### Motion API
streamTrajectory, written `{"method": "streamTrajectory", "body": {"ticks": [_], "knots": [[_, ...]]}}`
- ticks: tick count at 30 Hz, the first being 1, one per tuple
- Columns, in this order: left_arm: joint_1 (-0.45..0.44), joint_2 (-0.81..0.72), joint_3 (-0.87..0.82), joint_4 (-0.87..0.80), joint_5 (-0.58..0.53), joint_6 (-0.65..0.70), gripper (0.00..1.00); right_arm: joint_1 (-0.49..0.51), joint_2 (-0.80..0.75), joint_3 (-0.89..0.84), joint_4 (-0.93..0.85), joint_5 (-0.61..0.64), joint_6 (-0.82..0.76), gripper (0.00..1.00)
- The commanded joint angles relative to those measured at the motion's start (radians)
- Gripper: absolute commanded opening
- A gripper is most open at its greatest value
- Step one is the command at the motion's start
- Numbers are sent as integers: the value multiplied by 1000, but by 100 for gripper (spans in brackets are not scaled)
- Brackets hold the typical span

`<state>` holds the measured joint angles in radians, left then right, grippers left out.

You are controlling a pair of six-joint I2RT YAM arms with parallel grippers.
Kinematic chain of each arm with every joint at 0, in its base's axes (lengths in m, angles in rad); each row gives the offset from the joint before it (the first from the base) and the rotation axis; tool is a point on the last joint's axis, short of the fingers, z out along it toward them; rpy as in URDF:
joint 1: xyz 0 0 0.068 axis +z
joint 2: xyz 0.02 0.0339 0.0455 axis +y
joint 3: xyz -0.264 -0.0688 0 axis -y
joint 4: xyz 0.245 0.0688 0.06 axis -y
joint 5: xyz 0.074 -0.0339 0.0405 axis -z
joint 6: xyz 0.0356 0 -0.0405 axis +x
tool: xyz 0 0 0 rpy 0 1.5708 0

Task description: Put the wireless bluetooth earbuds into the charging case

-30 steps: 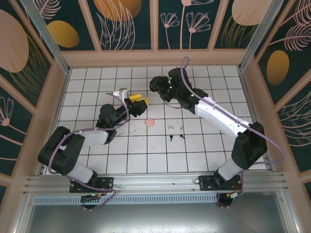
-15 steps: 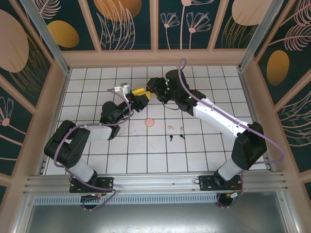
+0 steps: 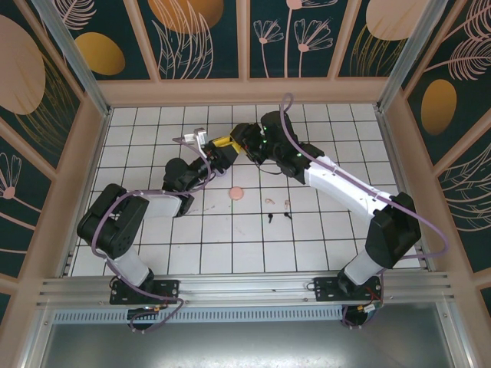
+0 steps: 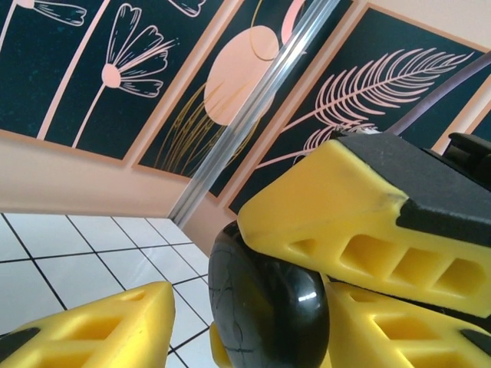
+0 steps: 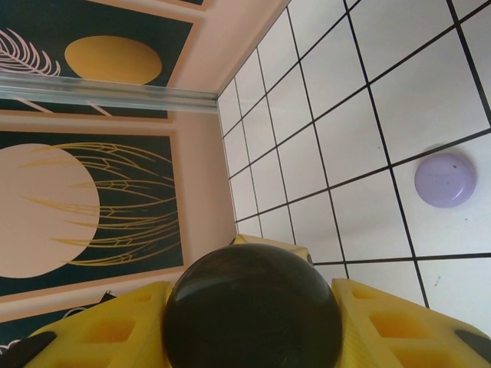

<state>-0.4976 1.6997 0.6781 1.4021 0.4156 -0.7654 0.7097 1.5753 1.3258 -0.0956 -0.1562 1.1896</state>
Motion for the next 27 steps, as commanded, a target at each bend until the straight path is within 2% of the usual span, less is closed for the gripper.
{"method": "streamTrajectory", "body": {"ticks": [1,4,20,22,25,27], "knots": [[-7,36,24,75,9,-18,49,12,2,-14,50,-13,19,35],[-7,44,26,89,9,-24,41,16,1,-14,52,-16,22,35],[-7,59,15,126,14,-40,14,29,-2,-5,69,-15,36,36],[-7,59,12,128,14,-43,11,29,-5,-1,75,-8,35,43],[-7,61,8,136,12,-52,5,20,-12,24,74,10,21,67],[-7,59,6,138,12,-57,3,11,-30,44,67,38,2,78]]}}
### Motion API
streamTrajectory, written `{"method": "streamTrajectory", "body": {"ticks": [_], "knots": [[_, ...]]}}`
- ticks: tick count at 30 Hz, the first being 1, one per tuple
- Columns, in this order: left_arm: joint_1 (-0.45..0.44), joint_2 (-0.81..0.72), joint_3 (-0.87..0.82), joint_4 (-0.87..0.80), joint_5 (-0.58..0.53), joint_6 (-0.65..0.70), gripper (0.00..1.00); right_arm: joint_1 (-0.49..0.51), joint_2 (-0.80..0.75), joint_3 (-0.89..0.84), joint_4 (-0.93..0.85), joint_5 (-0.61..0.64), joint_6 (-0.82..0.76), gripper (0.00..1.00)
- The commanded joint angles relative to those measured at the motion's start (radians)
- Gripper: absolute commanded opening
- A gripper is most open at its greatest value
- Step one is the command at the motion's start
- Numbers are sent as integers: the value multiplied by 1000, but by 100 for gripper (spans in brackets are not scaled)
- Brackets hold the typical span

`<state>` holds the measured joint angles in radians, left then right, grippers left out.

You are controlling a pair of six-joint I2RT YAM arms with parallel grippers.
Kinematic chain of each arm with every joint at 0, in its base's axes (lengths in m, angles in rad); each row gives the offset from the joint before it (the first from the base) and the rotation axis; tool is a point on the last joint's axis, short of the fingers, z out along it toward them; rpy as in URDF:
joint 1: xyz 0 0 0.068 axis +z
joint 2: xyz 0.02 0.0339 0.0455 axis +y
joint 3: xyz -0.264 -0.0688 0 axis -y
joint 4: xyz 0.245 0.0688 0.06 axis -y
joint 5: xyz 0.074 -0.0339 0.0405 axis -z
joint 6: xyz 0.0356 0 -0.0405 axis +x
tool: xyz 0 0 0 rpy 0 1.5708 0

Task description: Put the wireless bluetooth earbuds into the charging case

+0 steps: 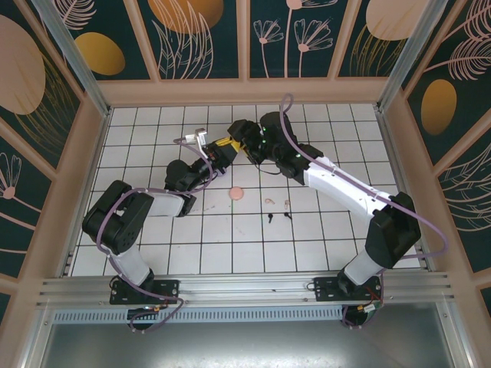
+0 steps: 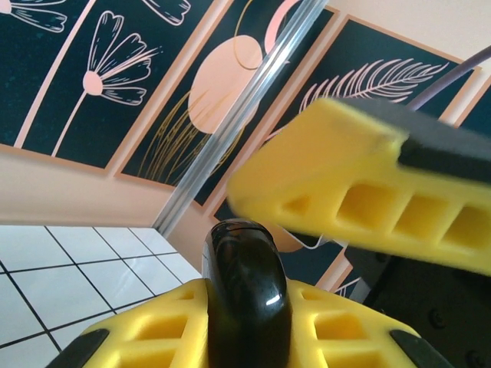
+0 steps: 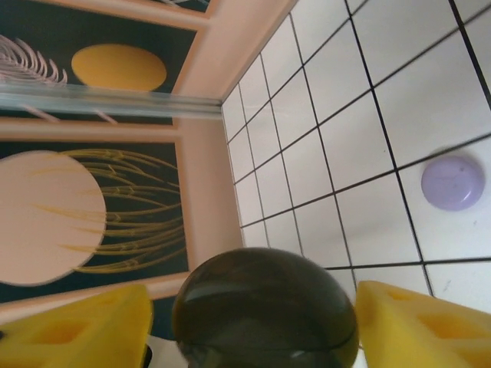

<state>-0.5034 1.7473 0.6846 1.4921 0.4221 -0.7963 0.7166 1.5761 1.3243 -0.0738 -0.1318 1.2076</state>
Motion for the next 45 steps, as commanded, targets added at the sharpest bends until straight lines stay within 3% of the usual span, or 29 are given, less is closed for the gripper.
{"method": "streamTrajectory", "body": {"ticks": [1,5,10,18,26,32,45], "knots": [[-1,10,-2,48,6,-29,3,0,-42,52,42,25,-32,81],[-1,-9,-8,27,13,-25,0,-13,-117,55,-32,85,-108,85],[-1,-68,2,-86,65,24,0,-71,-245,-74,-67,63,-233,84],[-1,-149,71,-356,227,162,0,-212,-445,-328,-20,-77,-571,84],[-1,-142,155,-475,458,172,0,-245,-522,-435,40,-281,-915,84],[-1,-123,182,-488,557,141,0,-246,-480,-441,59,-372,-965,84],[-1,-115,201,-517,601,142,0,-243,-385,-411,122,-409,-950,81]]}}
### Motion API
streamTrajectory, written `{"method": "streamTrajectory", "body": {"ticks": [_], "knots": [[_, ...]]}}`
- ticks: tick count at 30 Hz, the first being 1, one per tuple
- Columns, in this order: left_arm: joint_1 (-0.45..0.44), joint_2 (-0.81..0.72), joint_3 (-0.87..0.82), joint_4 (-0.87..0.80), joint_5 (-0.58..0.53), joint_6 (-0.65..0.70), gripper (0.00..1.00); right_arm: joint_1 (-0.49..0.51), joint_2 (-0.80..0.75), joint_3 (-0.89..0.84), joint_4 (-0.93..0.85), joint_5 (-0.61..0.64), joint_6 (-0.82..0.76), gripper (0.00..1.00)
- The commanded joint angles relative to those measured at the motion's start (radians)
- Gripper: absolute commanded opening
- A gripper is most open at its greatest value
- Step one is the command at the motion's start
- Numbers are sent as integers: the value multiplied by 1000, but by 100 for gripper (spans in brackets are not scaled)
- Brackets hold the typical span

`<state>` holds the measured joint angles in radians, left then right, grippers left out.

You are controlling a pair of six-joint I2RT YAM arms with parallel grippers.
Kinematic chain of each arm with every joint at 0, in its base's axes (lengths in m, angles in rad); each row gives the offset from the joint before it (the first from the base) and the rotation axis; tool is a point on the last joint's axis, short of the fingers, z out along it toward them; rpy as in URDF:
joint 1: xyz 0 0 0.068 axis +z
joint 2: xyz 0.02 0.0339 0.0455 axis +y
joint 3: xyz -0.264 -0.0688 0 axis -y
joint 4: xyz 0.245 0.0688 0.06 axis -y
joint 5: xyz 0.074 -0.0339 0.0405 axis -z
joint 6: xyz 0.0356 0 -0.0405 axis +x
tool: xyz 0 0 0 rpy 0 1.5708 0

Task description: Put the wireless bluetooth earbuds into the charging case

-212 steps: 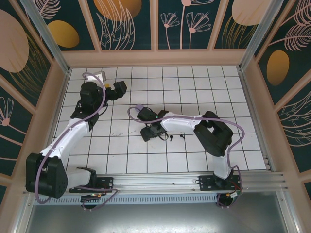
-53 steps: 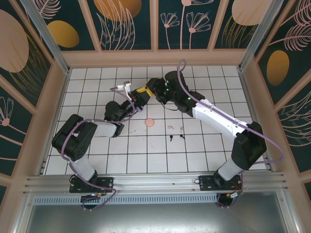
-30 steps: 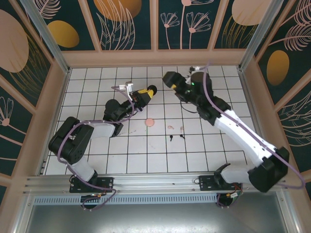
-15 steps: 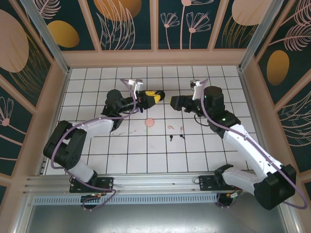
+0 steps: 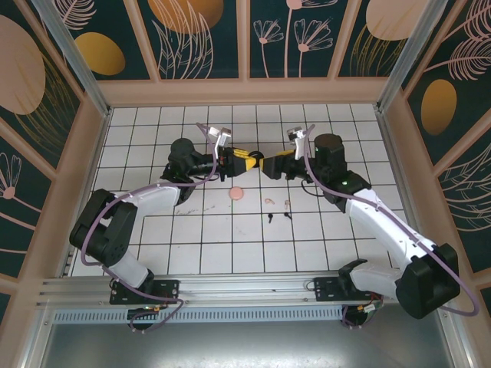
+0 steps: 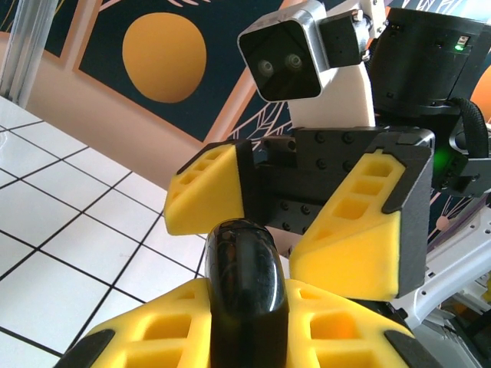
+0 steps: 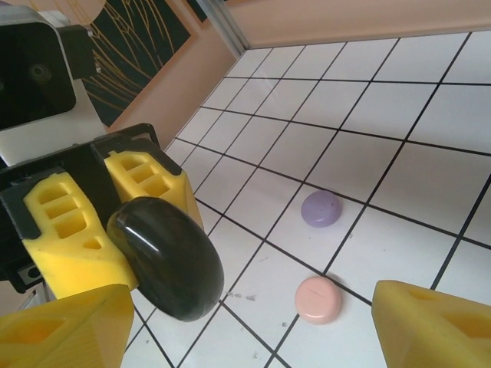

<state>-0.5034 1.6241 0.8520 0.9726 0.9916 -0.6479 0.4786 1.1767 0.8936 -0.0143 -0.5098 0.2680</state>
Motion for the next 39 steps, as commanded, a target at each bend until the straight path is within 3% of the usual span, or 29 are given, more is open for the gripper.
{"method": "streamTrajectory", "body": {"ticks": [1,15,23,27,39], "knots": [[-1,8,34,3,32,-6,0,-6,23,19,69,-23,-9,81],[-1,-32,19,5,56,-9,0,-83,72,-34,143,34,55,73],[-1,-44,9,-3,55,-1,0,-95,-16,-76,120,-63,65,72],[-1,-44,10,-4,56,2,0,-79,-59,-89,142,-149,89,71],[-1,-46,29,-39,47,17,0,6,22,1,130,-104,65,70]]}}
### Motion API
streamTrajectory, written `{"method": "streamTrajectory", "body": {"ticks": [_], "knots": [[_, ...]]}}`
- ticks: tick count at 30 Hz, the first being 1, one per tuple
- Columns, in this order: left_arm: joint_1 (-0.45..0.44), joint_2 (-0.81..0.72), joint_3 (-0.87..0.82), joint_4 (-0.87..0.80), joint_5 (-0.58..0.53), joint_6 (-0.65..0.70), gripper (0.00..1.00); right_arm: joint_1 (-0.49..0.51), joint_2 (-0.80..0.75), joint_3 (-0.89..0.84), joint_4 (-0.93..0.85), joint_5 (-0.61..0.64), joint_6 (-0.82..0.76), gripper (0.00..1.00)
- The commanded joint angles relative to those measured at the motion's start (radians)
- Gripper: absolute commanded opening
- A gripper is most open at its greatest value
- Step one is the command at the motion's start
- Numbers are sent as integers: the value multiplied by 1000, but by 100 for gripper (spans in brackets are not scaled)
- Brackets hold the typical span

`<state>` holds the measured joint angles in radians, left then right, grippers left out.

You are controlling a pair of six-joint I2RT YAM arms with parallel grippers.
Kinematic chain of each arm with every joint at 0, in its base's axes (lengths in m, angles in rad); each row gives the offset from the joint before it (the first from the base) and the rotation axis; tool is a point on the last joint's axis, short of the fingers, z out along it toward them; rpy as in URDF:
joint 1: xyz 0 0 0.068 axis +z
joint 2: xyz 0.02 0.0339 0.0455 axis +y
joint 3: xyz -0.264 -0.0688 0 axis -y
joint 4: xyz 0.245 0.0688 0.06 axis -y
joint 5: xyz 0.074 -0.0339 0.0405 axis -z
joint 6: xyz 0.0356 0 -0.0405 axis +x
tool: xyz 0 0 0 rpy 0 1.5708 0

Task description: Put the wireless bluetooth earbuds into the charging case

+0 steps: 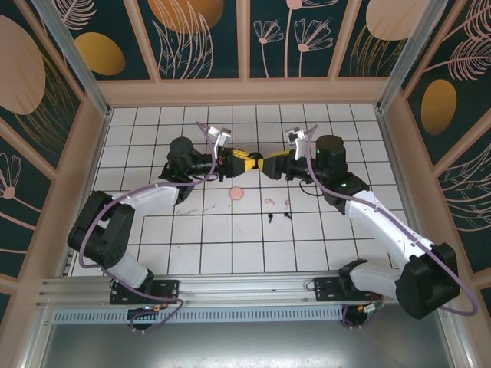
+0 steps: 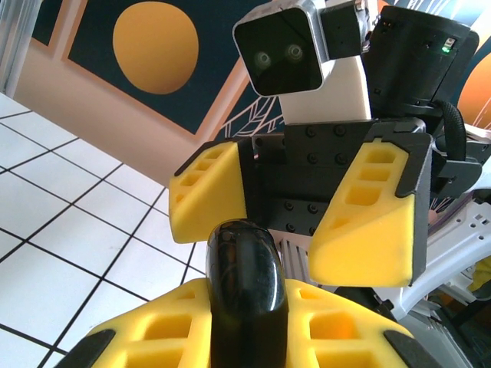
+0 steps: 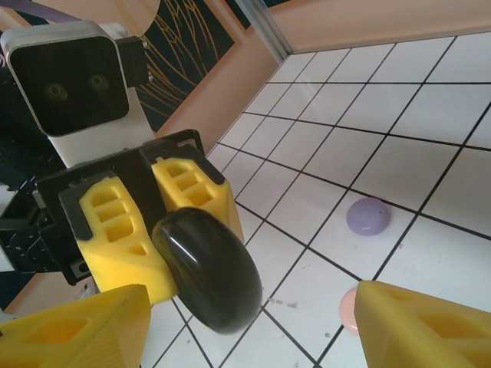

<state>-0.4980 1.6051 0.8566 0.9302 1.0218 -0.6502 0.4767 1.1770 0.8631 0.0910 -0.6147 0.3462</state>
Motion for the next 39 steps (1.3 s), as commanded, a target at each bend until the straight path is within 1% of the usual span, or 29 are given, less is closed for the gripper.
{"method": "streamTrajectory", "body": {"ticks": [1,5,12,20,25,31,39], "knots": [[-7,-27,24,4,17,20,0,9,30,29,30,12,-13,70],[-7,-30,23,4,18,17,0,-2,57,21,46,49,-13,67],[-7,-48,15,10,23,11,0,-47,87,-18,83,55,7,61],[-7,-57,12,12,23,12,0,-55,98,-29,100,38,22,60],[-7,-53,12,5,24,18,0,-59,29,-40,43,18,-5,59],[-7,-48,11,13,27,14,0,-63,-71,-90,29,-56,-9,59],[-7,-48,20,7,26,17,0,-46,-27,-54,50,-79,4,55]]}}
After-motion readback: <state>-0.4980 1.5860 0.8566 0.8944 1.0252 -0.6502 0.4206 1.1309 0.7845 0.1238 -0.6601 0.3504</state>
